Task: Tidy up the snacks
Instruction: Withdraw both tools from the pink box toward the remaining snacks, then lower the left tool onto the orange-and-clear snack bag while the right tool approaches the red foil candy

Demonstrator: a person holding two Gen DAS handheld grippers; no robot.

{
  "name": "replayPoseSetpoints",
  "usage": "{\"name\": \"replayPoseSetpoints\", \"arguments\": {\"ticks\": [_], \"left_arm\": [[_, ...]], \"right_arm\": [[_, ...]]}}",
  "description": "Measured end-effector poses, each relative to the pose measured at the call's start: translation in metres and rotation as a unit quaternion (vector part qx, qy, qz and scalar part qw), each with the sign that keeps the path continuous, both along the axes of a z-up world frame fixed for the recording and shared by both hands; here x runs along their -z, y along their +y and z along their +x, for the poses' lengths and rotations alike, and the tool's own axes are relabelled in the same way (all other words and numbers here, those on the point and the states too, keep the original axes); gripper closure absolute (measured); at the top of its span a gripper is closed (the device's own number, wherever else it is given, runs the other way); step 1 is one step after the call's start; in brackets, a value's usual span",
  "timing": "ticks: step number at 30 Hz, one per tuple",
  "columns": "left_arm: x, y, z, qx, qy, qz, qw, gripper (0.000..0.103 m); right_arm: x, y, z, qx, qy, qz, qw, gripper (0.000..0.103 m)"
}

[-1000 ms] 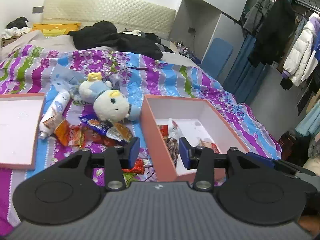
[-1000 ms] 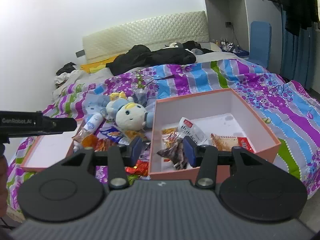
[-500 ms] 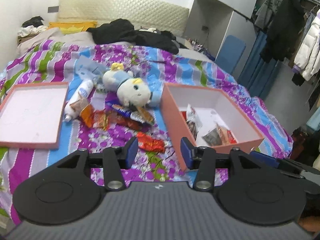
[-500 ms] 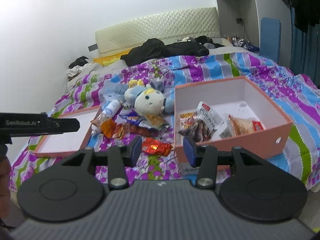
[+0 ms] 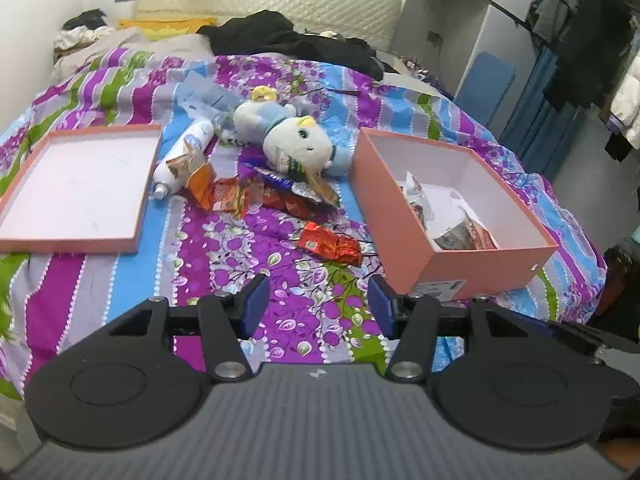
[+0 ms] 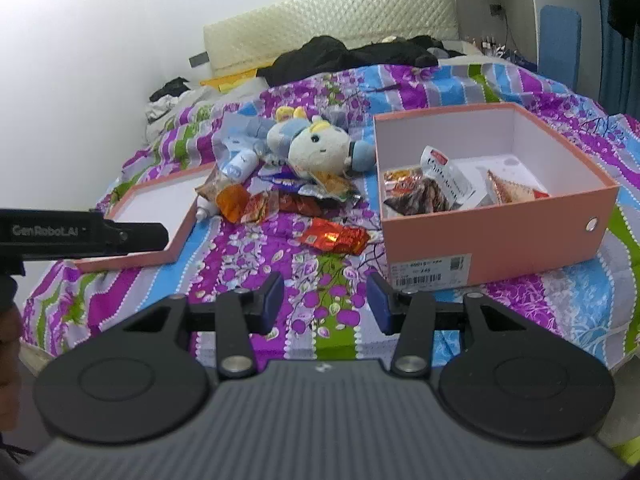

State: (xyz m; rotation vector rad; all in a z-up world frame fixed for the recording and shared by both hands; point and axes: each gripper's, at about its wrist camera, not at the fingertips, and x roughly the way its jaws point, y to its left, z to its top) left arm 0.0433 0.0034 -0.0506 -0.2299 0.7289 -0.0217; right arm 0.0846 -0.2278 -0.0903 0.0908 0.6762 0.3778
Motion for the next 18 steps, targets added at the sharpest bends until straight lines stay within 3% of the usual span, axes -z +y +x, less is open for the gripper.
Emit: {"name": "replayPoseSetpoints", "arguments": {"ticks": [8,18], "left_arm": [[0.028,0.025,0.021,-0.022,0.024,-0.017,0.9993,0.040],[0.071,0.073,0.078,-0.068,0.039,-0.037,0.9963,0.038]], "right_arm": [[0.013,0.018,0.013,-0.017,0.004,-0.020,1.000,0.055],[0.035,0.058,0.056,-0.070,-0.010,-0.069,0.995,0.055]]}}
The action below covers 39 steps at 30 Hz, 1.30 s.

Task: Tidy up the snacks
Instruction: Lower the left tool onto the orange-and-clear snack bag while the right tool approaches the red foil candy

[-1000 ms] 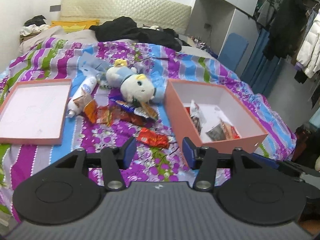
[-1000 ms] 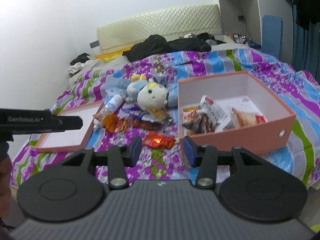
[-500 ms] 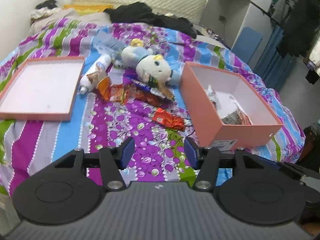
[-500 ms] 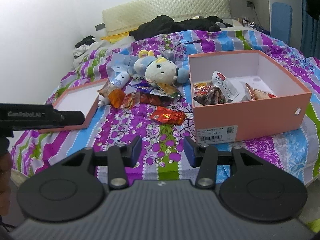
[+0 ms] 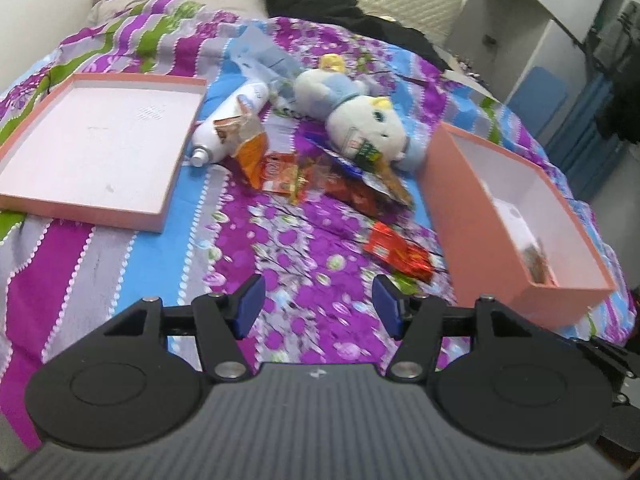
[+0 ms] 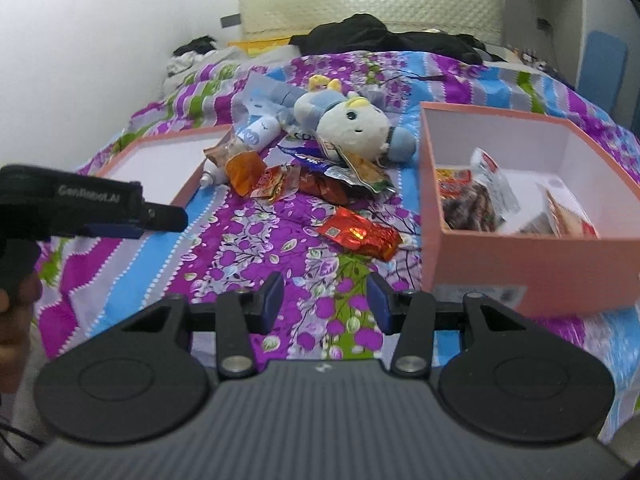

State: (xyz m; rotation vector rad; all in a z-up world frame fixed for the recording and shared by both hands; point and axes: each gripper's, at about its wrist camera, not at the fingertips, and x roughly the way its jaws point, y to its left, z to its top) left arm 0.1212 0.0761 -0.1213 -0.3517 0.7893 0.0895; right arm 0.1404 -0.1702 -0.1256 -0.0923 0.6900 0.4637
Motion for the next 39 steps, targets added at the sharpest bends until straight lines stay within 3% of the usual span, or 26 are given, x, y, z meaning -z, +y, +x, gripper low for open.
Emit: {"name": "replayPoseSetpoints", "arguments": {"ticks": [10,17,23,29,32,34,39], "left_arm": [[0.056,0.051,0.077,-0.046,-0.005,-0.010,0.9989,0.038],[0.072,0.072,0.127,-0.069,-0.025,-0.010,0.9973,0.038],[0.082,0.089,0.163,-0.090,-0.043,-0.009,0.9950,0.038],[0.099,0.101,0.188,-0.094,-0.053,-0.019,0.9940,0.038],[0.110,0.104,0.196,-0.089,-0.059,-0.023,0.9941,0.039],[0.119,0.107,0.203,-0.086,-0.049,-0.030,0.9947,0.041],[0.126,0.115,0.203,-0.077,-0.065,-0.055,0.9934,0.061]], "right_arm": [[0.049,0.044,0.063,-0.022,-0.023,-0.097,0.995,0.056],[0.072,0.064,0.095,-0.012,-0.029,-0.146,0.989,0.056],[0.082,0.072,0.117,0.031,-0.026,-0.134,0.990,0.056],[0.099,0.078,0.129,0.099,-0.035,-0.146,0.984,0.055],[0.101,0.073,0.132,0.133,-0.026,-0.128,0.982,0.055],[0.106,0.071,0.135,0.152,-0.013,-0.116,0.981,0.055],[0.110,0.066,0.136,0.180,0.005,-0.087,0.980,0.056]]}}
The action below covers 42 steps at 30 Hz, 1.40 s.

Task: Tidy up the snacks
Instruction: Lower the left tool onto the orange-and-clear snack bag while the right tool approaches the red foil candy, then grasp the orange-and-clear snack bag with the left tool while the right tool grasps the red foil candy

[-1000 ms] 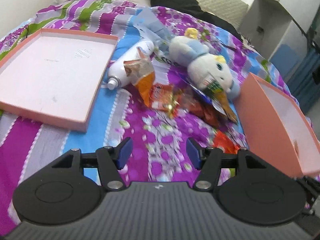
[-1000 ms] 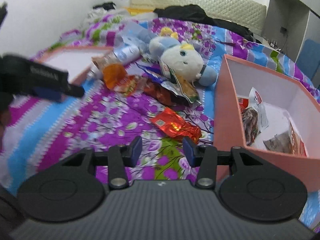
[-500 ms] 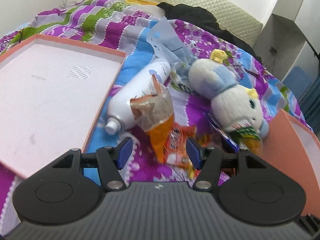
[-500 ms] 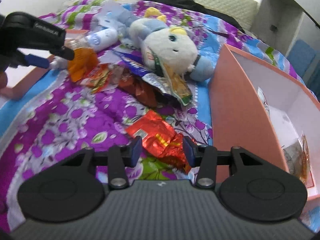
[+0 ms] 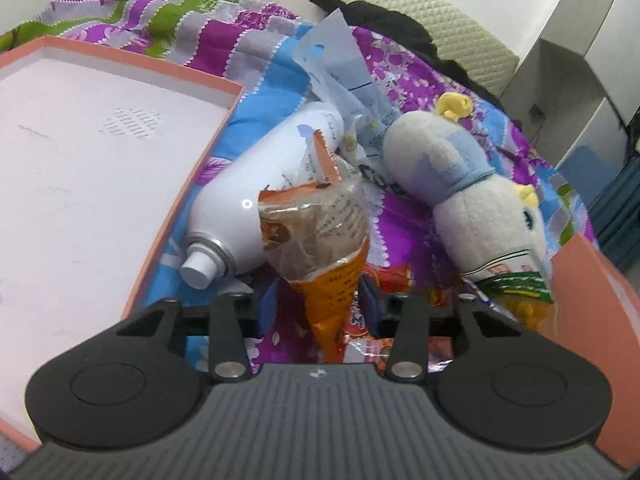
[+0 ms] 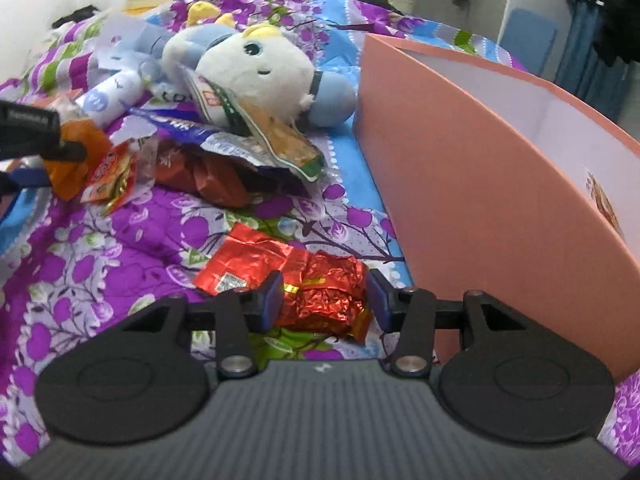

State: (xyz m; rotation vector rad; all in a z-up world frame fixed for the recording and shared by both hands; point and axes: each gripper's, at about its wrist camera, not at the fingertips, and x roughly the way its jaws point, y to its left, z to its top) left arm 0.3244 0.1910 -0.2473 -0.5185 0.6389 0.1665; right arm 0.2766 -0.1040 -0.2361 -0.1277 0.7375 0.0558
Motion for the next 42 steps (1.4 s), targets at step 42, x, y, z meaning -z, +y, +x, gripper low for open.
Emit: {"name": "replayPoseSetpoints", "arguments": {"ticks": [42], "left_arm": [[-0.032,-0.057,-0.234,-0.006,0.063,-0.090,0.9939,0.052]], "right_arm": [[-0.029,-0.003,-0.122,-0.140,0.044,0.057,0.988,0.063]]}}
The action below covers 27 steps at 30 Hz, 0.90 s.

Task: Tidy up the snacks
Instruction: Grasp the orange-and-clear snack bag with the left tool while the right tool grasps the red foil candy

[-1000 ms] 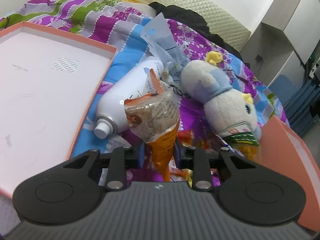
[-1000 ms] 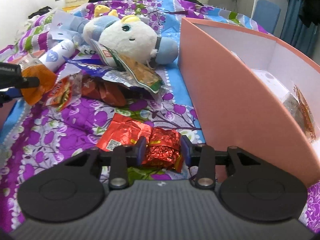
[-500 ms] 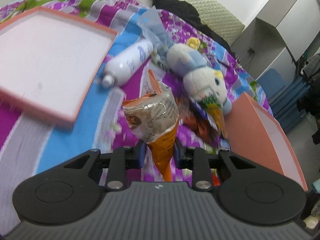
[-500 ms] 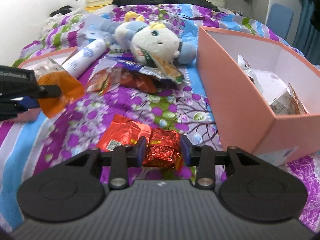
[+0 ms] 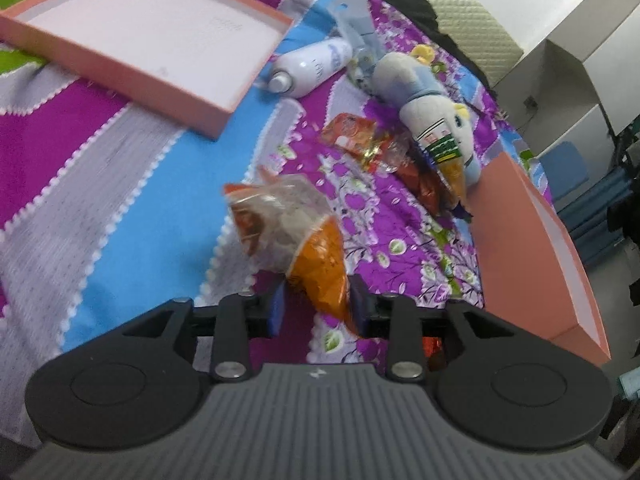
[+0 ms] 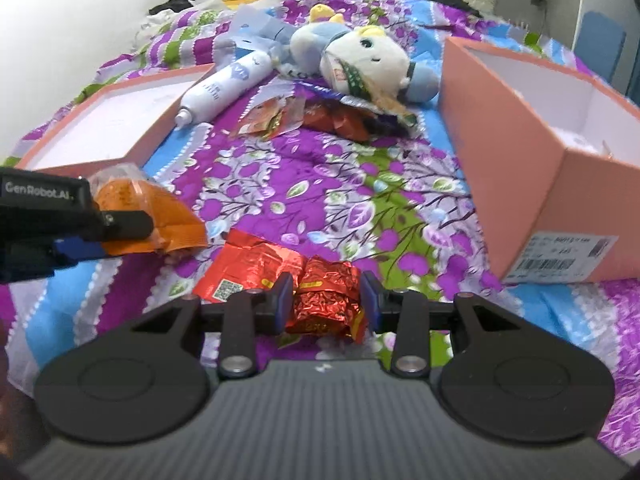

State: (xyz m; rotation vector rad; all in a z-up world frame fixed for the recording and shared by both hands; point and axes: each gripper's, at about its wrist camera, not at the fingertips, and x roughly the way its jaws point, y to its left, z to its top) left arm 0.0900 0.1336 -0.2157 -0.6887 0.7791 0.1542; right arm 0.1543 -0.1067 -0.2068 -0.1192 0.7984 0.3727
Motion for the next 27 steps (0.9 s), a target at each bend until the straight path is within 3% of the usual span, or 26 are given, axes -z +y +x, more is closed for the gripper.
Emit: {"name": "replayPoseSetpoints", "arguments": {"ticks": [3,7,9,13,16,19,22,25,27], "left_arm": [[-0.004,0.001,-0.001,0.011,0.012,0.011,0.9998,0.031],[-0.009,0.001,-0.009,0.032,0.029,0.044,0.9981,0.022],[-0.013,0.002,-0.016,0.041,0.029,0.063,0.9967,0.021],[-0.024,0.007,-0.026,0.056,0.014,0.098,0.9935,0.021],[-0.034,0.010,-0.024,0.077,0.005,0.129,0.9886,0.021],[-0.044,0.010,-0.018,0.104,-0.002,0.159,0.9818,0.021],[-0.051,0.007,-0.009,0.126,-0.007,0.193,0.9731,0.020],[-0.054,0.004,0.003,0.159,-0.007,0.205,0.9657,0.020],[-0.052,0.005,0.011,0.161,-0.004,0.203,0.9657,0.020]], "right_arm": [[0.002,-0.003,0.002,-0.001,0.013,0.017,1.000,0.063],[0.001,-0.009,0.001,0.012,0.020,0.047,0.999,0.035],[0.002,-0.011,-0.002,0.022,0.019,0.049,0.998,0.027],[0.006,-0.015,-0.002,0.037,0.026,0.060,0.997,0.027],[0.005,-0.015,-0.003,0.052,0.001,0.033,0.998,0.027],[0.004,-0.021,0.000,0.043,0.005,0.066,0.997,0.027],[0.007,-0.021,0.003,0.061,0.010,0.055,0.997,0.027],[0.012,-0.020,0.007,0.063,0.024,0.050,0.996,0.027],[0.014,-0.018,0.008,0.058,0.027,0.049,0.997,0.028]]}}
